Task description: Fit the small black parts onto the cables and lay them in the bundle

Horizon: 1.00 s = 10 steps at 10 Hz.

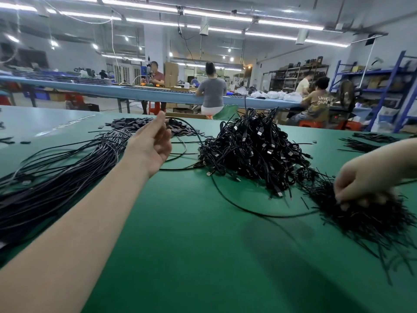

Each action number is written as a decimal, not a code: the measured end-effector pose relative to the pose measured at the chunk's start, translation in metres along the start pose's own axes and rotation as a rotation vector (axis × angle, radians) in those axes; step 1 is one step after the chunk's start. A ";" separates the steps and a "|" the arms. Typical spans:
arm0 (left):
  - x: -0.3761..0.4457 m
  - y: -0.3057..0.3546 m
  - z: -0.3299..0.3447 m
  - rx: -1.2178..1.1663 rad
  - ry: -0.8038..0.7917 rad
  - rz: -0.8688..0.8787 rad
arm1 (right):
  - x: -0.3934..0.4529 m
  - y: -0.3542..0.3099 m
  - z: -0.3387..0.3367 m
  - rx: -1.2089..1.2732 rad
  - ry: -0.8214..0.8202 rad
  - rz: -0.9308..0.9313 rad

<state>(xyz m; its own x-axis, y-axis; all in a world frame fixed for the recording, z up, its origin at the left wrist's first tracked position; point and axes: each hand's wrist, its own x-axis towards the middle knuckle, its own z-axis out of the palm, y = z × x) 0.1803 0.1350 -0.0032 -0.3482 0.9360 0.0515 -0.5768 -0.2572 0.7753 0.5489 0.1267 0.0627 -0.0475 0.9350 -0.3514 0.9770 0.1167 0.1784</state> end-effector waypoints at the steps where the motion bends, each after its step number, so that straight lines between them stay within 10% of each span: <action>1: -0.001 0.002 0.003 -0.145 0.009 -0.050 | -0.002 -0.062 0.004 -0.113 0.080 -0.239; 3: -0.008 0.003 0.017 -0.112 -0.130 -0.044 | 0.018 -0.183 0.003 0.814 0.546 -0.635; 5: -0.014 0.003 0.034 0.161 -0.232 -0.017 | 0.020 -0.223 0.018 1.130 0.804 -0.772; 7: -0.021 0.022 0.041 0.325 -0.392 -0.003 | 0.032 -0.204 0.015 1.227 0.461 -0.939; 8: -0.026 0.041 0.042 0.002 -0.404 -0.066 | 0.046 -0.186 0.029 1.171 -0.003 -0.949; 9: -0.034 0.054 0.035 0.069 -0.606 -0.155 | 0.059 -0.170 0.039 1.053 -0.064 -0.759; 10: -0.043 0.046 0.034 0.701 -0.756 -0.341 | 0.062 -0.153 0.026 1.166 0.124 -0.610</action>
<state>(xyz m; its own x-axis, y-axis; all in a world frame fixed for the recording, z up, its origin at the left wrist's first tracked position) 0.1944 0.0914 0.0514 0.4342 0.8996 -0.0465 0.0768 0.0144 0.9969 0.4015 0.1583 -0.0106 -0.4986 0.8668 0.0042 0.3941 0.2310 -0.8895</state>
